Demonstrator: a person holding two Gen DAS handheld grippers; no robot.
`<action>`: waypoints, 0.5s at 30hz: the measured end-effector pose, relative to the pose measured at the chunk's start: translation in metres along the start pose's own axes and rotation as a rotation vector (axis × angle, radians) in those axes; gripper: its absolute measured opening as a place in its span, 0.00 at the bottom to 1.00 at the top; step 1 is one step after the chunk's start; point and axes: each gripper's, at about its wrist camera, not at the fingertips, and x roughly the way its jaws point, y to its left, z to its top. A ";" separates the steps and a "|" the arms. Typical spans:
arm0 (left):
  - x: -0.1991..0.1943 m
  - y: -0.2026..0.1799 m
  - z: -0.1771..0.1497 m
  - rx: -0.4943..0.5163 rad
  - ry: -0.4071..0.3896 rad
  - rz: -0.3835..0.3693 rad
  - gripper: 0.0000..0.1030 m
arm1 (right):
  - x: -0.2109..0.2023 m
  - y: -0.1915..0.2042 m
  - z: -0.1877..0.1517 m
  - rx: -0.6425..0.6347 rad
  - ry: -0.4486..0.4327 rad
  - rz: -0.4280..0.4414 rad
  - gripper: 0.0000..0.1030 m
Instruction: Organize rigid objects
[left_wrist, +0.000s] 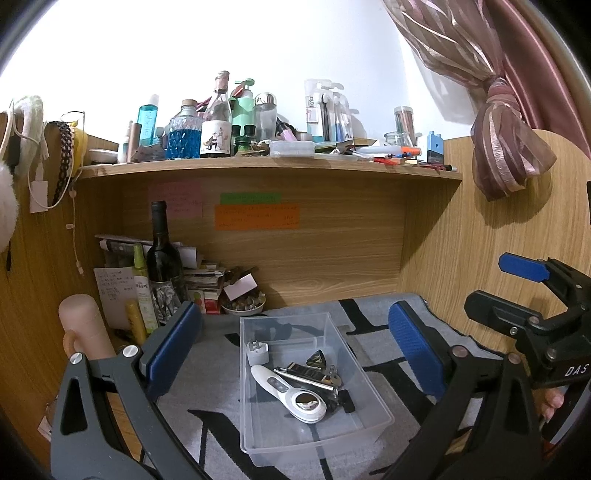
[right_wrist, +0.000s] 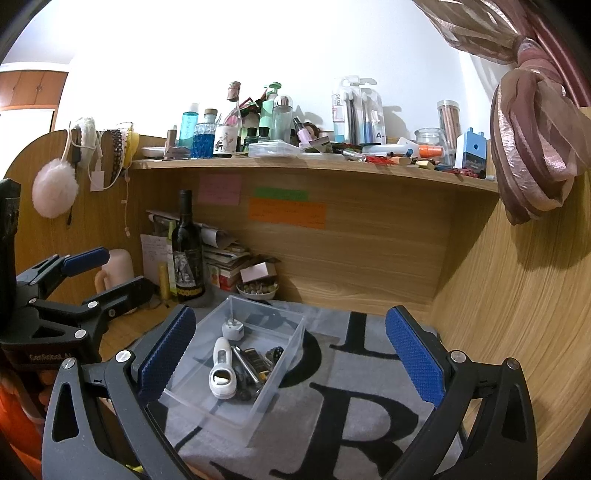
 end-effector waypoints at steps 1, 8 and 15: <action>0.001 0.000 0.000 0.002 0.002 -0.002 1.00 | -0.001 0.001 -0.001 0.000 0.000 0.000 1.00; 0.006 -0.001 -0.001 0.009 0.014 0.002 1.00 | 0.002 -0.003 -0.002 0.015 -0.001 -0.002 1.00; 0.006 -0.005 -0.002 0.024 0.016 -0.024 1.00 | 0.002 -0.004 -0.003 0.022 0.001 -0.002 1.00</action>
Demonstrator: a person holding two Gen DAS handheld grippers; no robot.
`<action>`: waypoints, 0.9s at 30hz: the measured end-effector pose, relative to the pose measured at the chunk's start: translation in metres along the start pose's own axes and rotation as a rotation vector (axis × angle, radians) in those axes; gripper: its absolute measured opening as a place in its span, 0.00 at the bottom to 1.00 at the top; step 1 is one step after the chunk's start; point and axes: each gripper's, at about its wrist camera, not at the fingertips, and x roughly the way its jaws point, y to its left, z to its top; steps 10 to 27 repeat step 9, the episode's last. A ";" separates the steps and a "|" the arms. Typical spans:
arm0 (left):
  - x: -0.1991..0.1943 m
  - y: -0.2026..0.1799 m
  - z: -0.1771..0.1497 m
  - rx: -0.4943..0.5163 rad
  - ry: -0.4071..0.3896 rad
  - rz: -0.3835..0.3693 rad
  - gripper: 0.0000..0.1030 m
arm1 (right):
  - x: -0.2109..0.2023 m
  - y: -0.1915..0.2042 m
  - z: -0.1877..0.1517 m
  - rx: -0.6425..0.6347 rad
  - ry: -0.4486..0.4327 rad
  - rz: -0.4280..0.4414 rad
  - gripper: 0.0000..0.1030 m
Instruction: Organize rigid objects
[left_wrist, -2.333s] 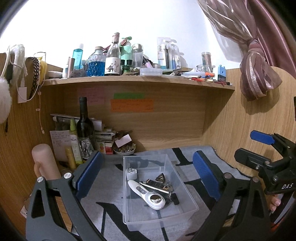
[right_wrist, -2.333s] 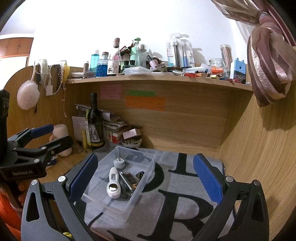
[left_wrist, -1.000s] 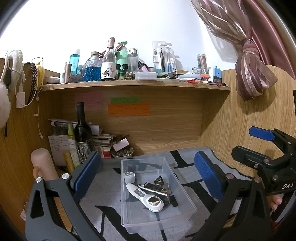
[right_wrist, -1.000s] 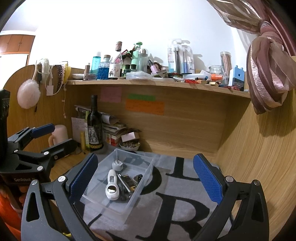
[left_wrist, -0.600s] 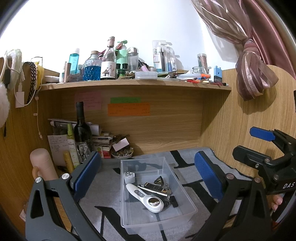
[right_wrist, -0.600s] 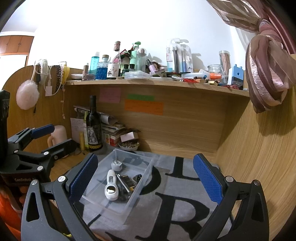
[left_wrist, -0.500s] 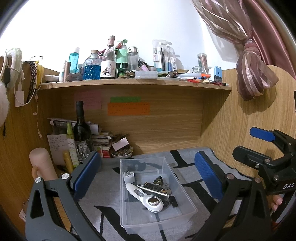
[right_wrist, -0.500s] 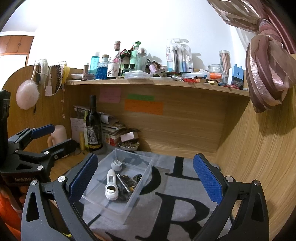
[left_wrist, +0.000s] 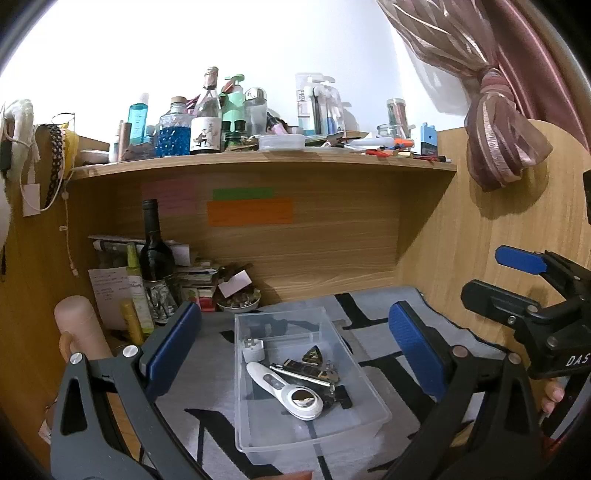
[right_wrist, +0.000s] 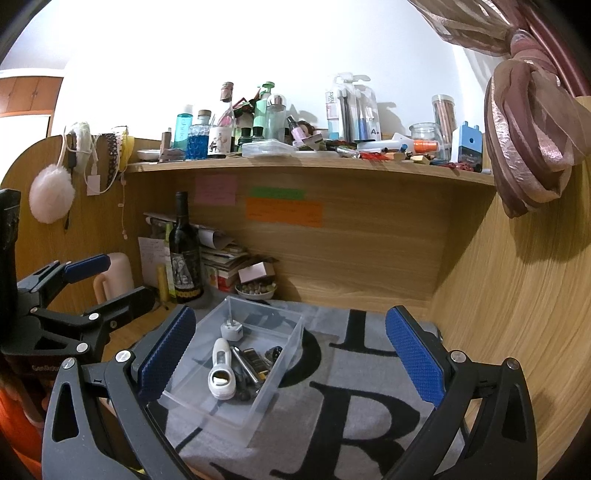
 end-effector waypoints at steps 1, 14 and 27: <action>0.000 -0.001 0.000 0.001 0.001 -0.006 1.00 | 0.000 0.001 0.000 0.001 0.000 -0.001 1.00; 0.008 0.001 0.001 -0.017 0.022 -0.021 1.00 | -0.001 -0.003 -0.002 0.010 -0.004 0.006 1.00; 0.008 0.001 0.001 -0.017 0.022 -0.021 1.00 | -0.001 -0.003 -0.002 0.010 -0.004 0.006 1.00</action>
